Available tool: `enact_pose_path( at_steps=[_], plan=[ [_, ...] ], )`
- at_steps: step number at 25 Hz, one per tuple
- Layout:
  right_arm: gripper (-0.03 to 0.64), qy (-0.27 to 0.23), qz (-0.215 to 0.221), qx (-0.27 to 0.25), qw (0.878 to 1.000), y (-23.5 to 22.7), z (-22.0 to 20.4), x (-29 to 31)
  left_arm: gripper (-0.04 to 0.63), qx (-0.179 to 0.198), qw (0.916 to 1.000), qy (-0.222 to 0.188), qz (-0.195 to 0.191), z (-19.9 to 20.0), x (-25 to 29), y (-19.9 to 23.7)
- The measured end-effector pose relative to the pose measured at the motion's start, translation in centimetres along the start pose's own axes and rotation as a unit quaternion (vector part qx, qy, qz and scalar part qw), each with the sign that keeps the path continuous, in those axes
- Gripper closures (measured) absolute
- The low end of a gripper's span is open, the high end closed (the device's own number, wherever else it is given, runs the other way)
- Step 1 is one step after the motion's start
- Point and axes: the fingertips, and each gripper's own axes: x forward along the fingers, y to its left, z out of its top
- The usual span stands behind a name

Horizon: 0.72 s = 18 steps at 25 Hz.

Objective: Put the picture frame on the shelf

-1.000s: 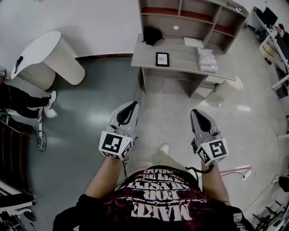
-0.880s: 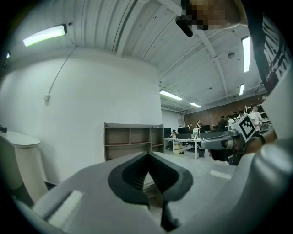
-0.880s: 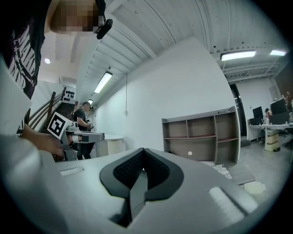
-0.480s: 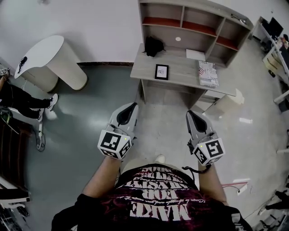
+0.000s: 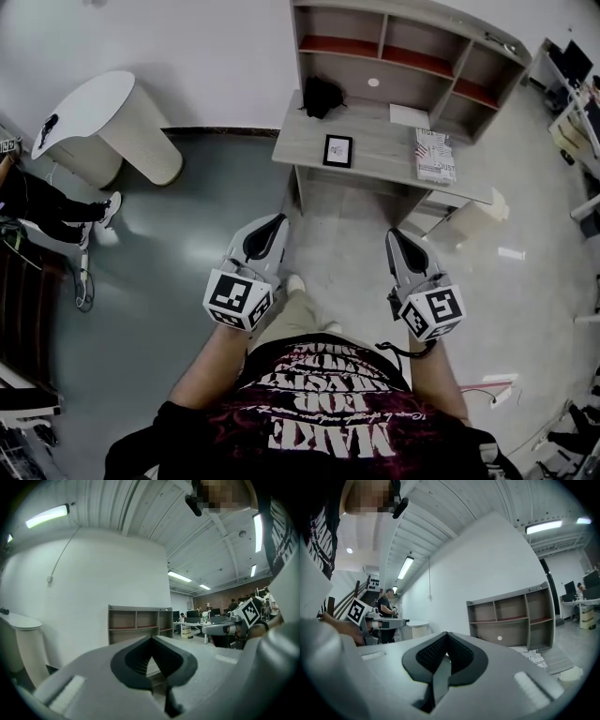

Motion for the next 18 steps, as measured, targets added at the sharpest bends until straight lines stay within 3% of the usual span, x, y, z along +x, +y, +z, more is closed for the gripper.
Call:
enact_pose_path(
  at_steps=[12, 18],
  plan=[
    [0.589, 0.024, -0.024, 0.007, 0.999, -2.7, -1.0, 4.9, 0.593, -0.019, 0.9995, 0.015, -0.02, -1.9, 4.5, 4.1],
    [0.589, 0.02, -0.02, -0.007, 1.0, -3.5, 0.7, 9.7, 0.594, -0.026, 0.9995, 0.01, -0.012, -1.1, 7.6, 9.0]
  ],
)
